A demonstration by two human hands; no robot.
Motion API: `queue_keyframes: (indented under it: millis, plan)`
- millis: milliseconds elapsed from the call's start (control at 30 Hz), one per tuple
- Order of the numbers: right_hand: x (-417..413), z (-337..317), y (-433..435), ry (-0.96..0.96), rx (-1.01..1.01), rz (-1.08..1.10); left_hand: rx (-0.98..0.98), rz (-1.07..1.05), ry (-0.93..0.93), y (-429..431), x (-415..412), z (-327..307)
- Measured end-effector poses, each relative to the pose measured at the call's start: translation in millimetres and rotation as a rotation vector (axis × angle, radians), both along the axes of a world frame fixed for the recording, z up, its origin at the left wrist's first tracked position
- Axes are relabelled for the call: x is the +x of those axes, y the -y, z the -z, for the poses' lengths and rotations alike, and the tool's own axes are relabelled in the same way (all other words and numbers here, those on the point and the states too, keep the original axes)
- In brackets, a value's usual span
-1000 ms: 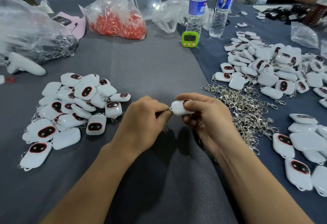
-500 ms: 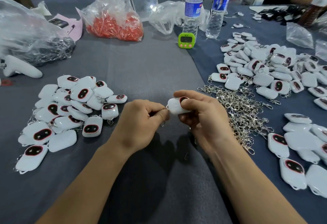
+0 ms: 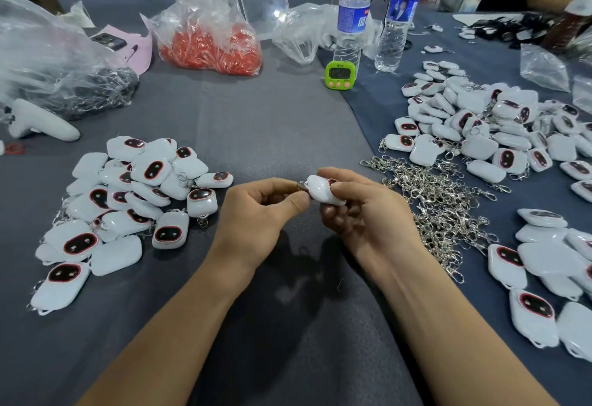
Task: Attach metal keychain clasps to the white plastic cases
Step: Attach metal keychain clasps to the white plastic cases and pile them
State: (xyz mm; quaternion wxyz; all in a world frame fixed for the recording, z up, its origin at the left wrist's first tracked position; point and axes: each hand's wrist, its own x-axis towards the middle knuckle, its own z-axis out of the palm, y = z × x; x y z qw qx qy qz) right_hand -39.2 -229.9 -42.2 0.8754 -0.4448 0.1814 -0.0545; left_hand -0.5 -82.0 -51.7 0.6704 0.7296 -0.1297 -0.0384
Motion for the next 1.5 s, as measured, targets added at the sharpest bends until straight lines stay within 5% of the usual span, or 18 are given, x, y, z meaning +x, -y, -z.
queue_keyframes:
  millis: [367,533,667,733,900,1100,1233,1400,1500]
  plan:
    - [-2.3,-0.3,-0.4,-0.004,-0.014,-0.003,-0.028,0.001,0.067,0.9,-5.7,-8.3]
    - [-3.6,4.5,-3.4,0.139,-0.604,0.076,0.557,-0.068,0.525,-4.6,-4.6,-0.9]
    - [-5.1,9.9,-8.6,0.187,-1.063,0.115,0.791,-0.012,0.84,-6.6,-6.3,0.7]
    - [-4.5,8.2,-8.2,0.135,-0.931,0.135,0.778,-0.031,0.795,-5.0,-7.0,2.2]
    - [-2.1,-3.3,-3.2,-0.014,-0.124,0.06,0.187,0.042,0.086,-0.4,0.6,1.1]
    - [-1.8,-4.7,-5.2,0.006,-0.029,0.009,0.078,0.13,-0.023,2.2,-1.8,-2.9]
    - [-2.5,-1.2,-6.6,0.074,-0.282,0.084,0.324,0.084,0.207,-3.6,-1.4,-0.9]
    - [-14.8,9.9,-23.1,0.29,-1.228,0.193,0.865,0.07,0.748,-2.9,-3.9,-2.0]
    - [-11.7,12.3,-26.6,0.249,-1.127,0.201,0.977,0.009,0.848,0.0,-4.1,-0.6]
